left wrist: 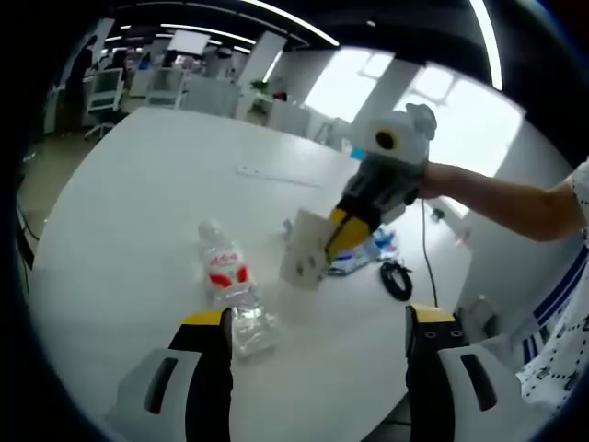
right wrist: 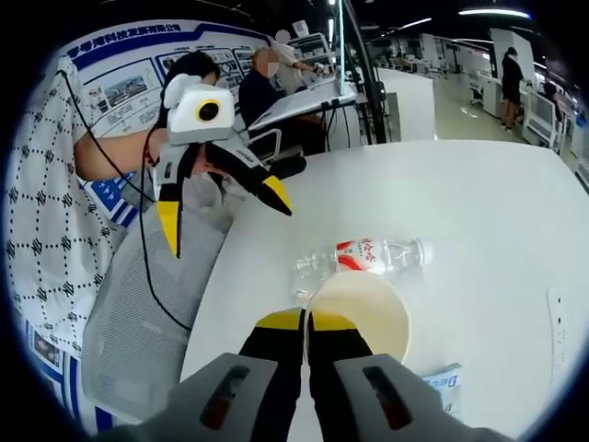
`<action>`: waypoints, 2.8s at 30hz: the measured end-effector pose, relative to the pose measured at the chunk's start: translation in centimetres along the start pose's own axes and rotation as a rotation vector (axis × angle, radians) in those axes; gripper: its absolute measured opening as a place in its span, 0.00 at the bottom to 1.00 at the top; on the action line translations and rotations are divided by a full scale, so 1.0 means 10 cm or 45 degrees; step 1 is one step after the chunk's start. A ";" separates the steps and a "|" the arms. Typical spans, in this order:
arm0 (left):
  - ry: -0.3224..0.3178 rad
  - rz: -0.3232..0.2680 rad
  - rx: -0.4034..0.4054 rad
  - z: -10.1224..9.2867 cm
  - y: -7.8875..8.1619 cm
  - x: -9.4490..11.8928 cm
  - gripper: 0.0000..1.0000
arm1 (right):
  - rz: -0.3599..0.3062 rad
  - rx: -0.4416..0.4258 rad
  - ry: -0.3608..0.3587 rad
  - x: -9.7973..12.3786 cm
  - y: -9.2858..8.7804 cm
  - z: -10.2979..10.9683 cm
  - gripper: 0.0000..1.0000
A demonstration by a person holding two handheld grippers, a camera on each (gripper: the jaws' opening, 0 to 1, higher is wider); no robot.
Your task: Arrange the tabletop items into an orderly group along one side of the table until the central work area is clear of visible clutter.
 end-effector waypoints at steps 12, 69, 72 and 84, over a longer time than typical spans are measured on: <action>-0.011 0.006 -0.013 -0.02 0.00 -0.01 0.72 | 0.039 0.064 -0.066 0.08 0.08 -0.09 0.00; 0.000 0.015 0.011 -0.02 -0.12 0.04 0.68 | 0.412 0.390 -0.238 -0.26 -0.28 -0.33 0.00; -0.001 0.015 0.013 -0.02 -0.13 0.04 0.68 | 0.427 0.407 -0.242 -0.27 -0.29 -0.33 0.00; 0.001 0.009 0.021 -0.01 -0.15 0.06 0.68 | 0.427 0.377 -0.254 -0.29 -0.33 -0.32 0.00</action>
Point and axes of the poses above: the point that each gripper's makers call its tool centre point, and the gripper's own axes: x roughly backward along the fingers, z roughly to its left, y roughly out of its top, the point moved 8 cm from there along x, roughly backward along the fingers, and after that the axes turned 14 degrees about -z, right-handed, at the moved point
